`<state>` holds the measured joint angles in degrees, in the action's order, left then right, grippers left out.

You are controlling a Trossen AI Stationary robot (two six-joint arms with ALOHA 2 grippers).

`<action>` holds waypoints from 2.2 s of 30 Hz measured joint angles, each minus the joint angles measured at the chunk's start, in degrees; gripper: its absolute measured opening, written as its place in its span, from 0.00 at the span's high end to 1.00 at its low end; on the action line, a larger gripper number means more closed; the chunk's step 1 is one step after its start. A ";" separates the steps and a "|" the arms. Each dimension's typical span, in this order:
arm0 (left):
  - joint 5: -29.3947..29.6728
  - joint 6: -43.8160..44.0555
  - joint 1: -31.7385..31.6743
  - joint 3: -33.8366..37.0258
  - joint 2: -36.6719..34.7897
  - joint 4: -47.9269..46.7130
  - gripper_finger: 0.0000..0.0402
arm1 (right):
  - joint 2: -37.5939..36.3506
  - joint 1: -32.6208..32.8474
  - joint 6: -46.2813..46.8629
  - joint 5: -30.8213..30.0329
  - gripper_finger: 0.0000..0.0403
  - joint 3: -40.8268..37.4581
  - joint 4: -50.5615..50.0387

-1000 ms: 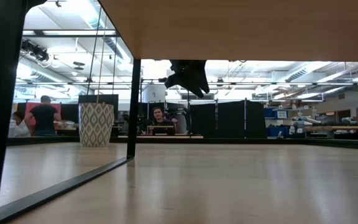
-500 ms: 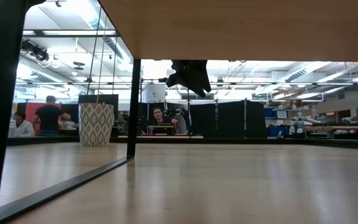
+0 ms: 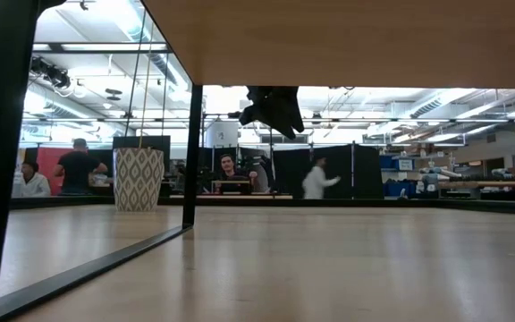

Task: Place coffee mugs
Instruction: Put the orange patterned mug on the shelf, then put the gray patterned mug on the shelf

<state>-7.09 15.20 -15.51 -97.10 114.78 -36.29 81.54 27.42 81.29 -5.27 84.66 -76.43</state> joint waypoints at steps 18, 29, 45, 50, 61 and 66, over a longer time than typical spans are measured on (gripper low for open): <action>0.00 0.02 -0.02 0.00 0.00 0.05 0.68 | 0.00 0.00 -0.40 0.48 0.77 0.00 1.42; 0.00 0.02 -0.01 0.00 0.00 0.06 0.68 | 0.00 -0.02 -0.96 0.67 0.62 0.00 1.43; 0.00 0.05 -0.02 0.00 0.00 0.09 0.68 | -2.04 -0.07 -3.46 1.92 0.61 0.00 1.52; 0.00 0.06 0.00 0.00 0.00 0.09 0.68 | -4.85 -0.07 -3.49 1.92 0.61 0.00 1.63; 0.00 -2.71 -0.02 0.00 0.00 0.09 0.68 | -12.57 -0.97 -9.15 -7.91 0.62 0.00 1.58; -0.04 -6.72 -0.38 0.05 -1.50 -0.63 0.68 | -14.51 -5.05 -17.40 -13.23 0.62 0.00 1.63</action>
<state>-7.14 8.48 -15.89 -97.06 113.28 -36.92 67.03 22.37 63.89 -18.50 84.66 -74.80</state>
